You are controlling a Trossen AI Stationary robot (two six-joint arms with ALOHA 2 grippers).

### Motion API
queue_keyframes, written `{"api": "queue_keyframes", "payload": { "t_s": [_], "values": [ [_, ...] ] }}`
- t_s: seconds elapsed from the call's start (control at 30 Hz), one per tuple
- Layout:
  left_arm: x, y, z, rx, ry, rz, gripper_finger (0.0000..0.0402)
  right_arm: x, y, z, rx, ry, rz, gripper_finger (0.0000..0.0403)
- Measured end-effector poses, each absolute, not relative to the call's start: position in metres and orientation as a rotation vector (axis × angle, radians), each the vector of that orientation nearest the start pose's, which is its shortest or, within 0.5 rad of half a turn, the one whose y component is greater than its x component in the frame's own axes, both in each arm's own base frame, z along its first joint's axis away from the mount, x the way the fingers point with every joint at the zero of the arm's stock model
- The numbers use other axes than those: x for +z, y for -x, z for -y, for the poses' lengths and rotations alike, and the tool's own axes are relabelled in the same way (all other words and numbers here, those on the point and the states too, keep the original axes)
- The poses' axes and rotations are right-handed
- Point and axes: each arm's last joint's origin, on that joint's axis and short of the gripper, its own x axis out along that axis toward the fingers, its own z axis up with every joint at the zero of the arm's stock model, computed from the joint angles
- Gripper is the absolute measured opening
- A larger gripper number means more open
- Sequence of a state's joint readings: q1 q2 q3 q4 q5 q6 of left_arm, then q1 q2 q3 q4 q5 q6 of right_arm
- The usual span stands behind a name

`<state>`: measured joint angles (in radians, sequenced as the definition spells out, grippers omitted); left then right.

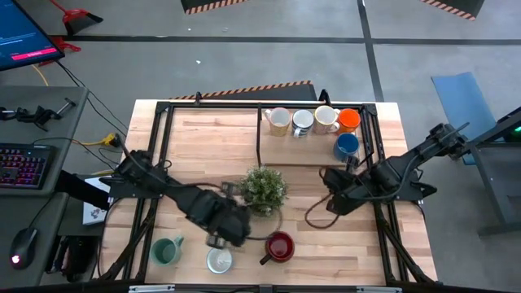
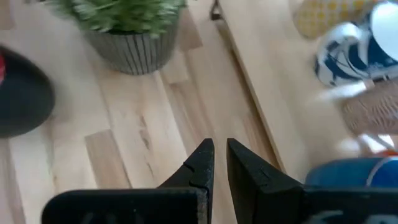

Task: Place coffee mugs
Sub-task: Put the black mug on the shelf

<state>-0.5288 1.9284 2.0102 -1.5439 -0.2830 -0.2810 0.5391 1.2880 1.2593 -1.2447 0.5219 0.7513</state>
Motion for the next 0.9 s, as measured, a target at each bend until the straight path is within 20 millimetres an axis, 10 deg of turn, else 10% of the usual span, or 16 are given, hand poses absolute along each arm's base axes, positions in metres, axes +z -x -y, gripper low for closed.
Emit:
{"api": "queue_keyframes", "payload": {
  "t_s": [0.2,0.6,0.9],
  "values": [
    [0.348,-0.278,0.175,-0.190,-0.322,-1.377,0.0090,0.320,-0.193,-0.113,-0.340,0.005,-0.994,0.0021],
    [0.321,-0.149,0.120,0.166,-0.017,-1.265,0.0090,0.322,-0.188,-0.137,-0.200,-0.074,-0.963,0.0021],
    [0.275,-0.127,0.103,0.110,-0.054,-1.086,0.0090,0.325,-0.193,-0.138,-0.239,-0.157,-0.893,0.0021]
  ]
}}
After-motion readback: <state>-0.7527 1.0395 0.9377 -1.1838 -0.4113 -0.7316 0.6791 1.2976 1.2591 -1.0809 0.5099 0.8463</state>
